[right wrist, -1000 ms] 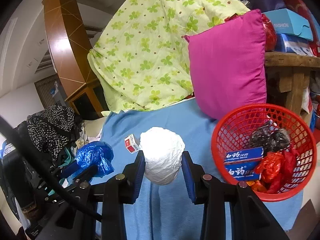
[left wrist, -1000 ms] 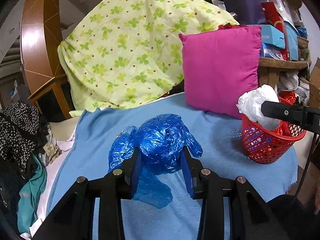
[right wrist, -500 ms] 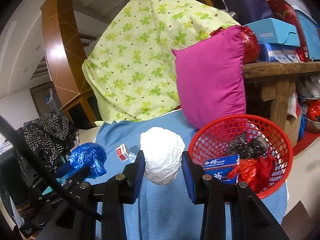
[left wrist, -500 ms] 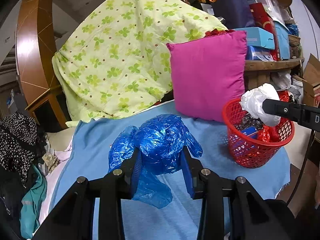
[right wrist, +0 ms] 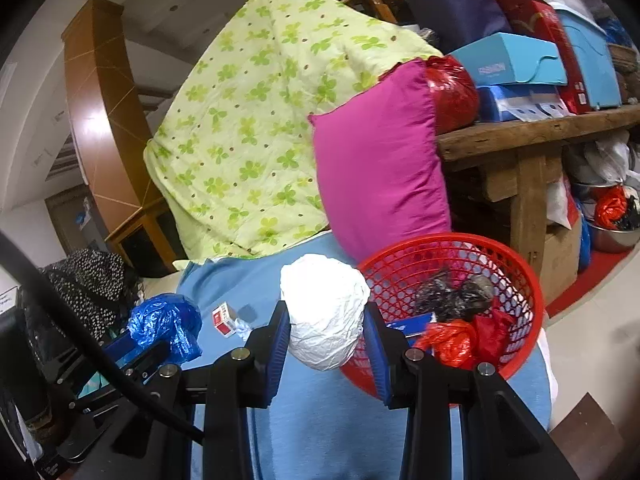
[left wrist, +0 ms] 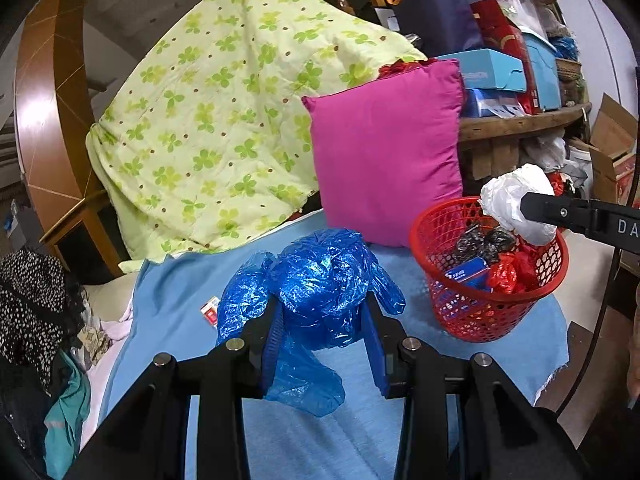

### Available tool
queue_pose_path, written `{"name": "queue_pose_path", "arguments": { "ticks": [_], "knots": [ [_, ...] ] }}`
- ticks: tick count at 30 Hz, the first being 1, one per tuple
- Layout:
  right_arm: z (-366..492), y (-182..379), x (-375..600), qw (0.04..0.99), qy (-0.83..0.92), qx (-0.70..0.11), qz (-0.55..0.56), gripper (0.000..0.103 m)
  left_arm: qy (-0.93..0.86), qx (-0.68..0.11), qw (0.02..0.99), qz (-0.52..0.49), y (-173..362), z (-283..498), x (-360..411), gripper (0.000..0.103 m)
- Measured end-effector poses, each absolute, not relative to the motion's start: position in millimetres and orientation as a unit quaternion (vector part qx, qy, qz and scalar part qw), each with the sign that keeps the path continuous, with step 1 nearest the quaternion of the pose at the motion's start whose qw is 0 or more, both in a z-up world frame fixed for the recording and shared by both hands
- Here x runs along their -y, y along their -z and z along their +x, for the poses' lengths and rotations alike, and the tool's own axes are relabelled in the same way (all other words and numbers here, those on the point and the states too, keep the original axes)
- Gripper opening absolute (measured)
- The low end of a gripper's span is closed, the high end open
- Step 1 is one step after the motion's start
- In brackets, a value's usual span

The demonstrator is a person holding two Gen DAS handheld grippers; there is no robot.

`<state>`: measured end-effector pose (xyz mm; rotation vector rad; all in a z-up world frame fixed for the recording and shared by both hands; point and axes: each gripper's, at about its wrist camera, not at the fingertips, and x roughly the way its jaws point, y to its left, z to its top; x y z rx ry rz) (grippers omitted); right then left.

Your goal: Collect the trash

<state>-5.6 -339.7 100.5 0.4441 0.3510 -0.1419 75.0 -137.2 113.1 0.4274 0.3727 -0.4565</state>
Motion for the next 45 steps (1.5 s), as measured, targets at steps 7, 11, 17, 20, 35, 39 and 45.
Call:
{"name": "queue_pose_path", "arguments": {
  "ticks": [7, 11, 17, 20, 35, 39, 45],
  "knots": [
    [-14, -99, 358, 0.955, 0.086, -0.164, 0.231, 0.039, 0.235, -0.174, 0.931, 0.219, -118, 71, 155, 0.040],
    [-19, -98, 367, 0.954, 0.094, -0.161, 0.236, 0.039, 0.243, -0.170, 0.929, 0.223, -120, 69, 165, 0.040],
    [-26, -96, 381, 0.951, 0.108, -0.155, 0.246, 0.039, 0.256, -0.165, 0.925, 0.226, -122, 67, 182, 0.040],
    [-29, -95, 387, 0.949, 0.116, -0.155, 0.248, 0.039, 0.282, -0.176, 0.919, 0.212, -124, 70, 193, 0.040],
    [-14, -70, 446, 0.922, 0.142, -0.168, 0.318, 0.041, 0.422, -0.249, 0.859, 0.146, -109, 102, 256, 0.041],
    [-2, -51, 456, 0.906, 0.139, -0.189, 0.353, 0.056, 0.437, -0.272, 0.845, 0.146, -91, 111, 271, 0.051],
    [-1, -40, 460, 0.901, 0.142, -0.189, 0.363, 0.057, 0.427, -0.286, 0.846, 0.141, -74, 120, 257, 0.057]
  ]
}}
